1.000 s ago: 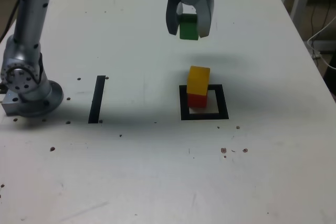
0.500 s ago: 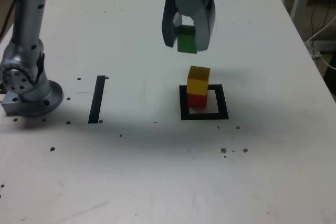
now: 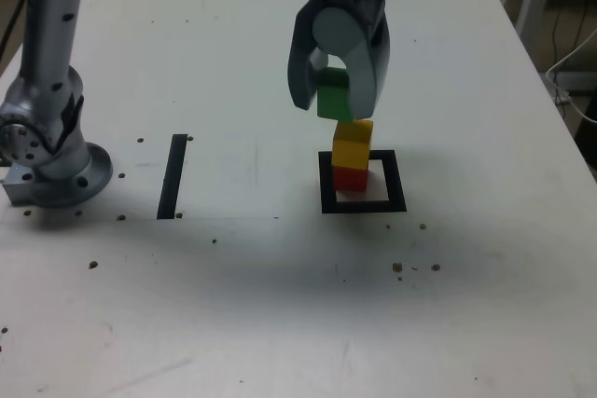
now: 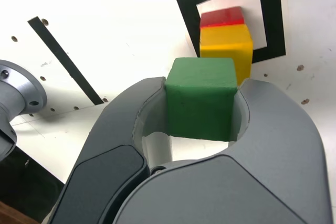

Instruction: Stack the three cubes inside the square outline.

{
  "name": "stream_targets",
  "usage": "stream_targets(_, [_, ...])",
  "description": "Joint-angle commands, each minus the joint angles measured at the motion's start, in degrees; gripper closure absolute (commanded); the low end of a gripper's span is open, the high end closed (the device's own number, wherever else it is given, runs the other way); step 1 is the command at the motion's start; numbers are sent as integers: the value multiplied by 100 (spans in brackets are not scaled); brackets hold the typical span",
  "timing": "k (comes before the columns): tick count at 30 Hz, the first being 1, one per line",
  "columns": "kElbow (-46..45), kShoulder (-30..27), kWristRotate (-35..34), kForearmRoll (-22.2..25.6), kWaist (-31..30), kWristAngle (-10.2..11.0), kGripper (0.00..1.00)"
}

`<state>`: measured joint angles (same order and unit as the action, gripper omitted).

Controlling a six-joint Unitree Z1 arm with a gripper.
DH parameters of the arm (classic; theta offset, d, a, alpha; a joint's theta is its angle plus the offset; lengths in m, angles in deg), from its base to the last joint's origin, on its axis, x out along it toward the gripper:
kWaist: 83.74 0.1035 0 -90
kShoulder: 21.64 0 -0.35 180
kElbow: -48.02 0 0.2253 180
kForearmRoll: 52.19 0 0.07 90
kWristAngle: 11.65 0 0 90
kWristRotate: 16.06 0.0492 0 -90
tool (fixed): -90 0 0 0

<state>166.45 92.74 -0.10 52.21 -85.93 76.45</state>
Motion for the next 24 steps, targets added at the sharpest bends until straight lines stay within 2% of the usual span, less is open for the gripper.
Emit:
stream_targets(1, [44,55,-29,91,-27,-13,69])
stream_targets(21, [157,309,-48,9,-63,-2,69])
stream_targets(24, [151,321,-37,-24,-63,10,62])
